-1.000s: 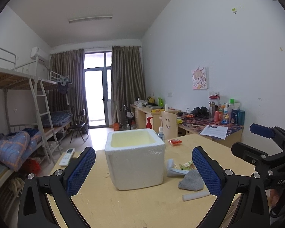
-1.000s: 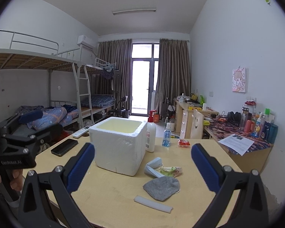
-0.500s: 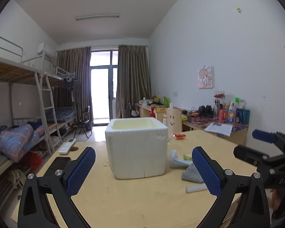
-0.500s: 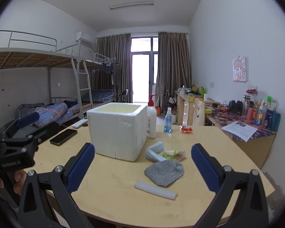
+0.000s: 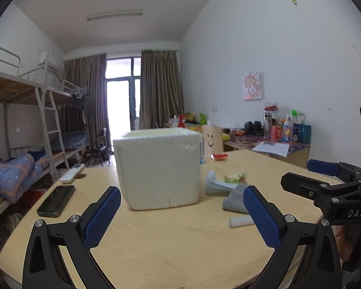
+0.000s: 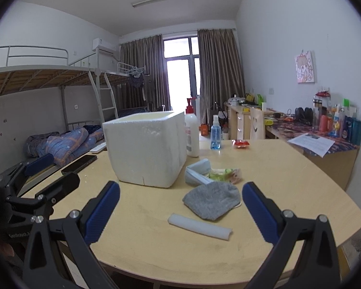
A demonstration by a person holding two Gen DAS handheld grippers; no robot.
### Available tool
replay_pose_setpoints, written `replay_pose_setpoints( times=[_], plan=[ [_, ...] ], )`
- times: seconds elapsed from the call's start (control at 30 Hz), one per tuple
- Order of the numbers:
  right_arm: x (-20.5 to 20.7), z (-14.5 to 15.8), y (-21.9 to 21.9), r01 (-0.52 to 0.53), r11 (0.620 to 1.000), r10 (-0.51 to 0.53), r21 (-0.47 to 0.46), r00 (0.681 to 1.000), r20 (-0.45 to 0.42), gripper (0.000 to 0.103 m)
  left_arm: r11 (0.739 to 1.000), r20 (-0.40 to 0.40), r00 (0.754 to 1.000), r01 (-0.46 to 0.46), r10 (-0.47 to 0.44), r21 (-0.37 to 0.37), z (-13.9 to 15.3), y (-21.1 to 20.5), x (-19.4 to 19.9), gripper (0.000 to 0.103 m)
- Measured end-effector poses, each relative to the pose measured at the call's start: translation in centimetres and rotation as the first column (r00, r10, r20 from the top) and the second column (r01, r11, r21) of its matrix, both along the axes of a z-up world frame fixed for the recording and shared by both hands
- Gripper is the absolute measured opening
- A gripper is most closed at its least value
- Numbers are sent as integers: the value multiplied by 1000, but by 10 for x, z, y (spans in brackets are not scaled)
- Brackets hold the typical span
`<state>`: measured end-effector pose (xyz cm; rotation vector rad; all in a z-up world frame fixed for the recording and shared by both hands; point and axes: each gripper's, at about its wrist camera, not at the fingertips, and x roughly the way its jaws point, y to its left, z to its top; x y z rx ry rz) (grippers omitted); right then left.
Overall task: Organize soft objects
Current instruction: 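Move the left tool toward the grey cloth while the right tool nears the foam tube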
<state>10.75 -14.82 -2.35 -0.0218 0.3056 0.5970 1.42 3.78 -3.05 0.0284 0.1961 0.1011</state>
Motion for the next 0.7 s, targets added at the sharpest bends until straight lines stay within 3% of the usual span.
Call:
replay_pose_setpoints(
  times=[0.27,0.7],
  plan=[
    [19,-9,-8,19,1000,-19,11,999,-50,103,999,-43,999,23,-25,-45,-1,5,17,102],
    [42,-12,-15,66,998,-67,-12,996,-59,103,995,-131,990,38,-50,-94,-5,2,51,102]
  ],
)
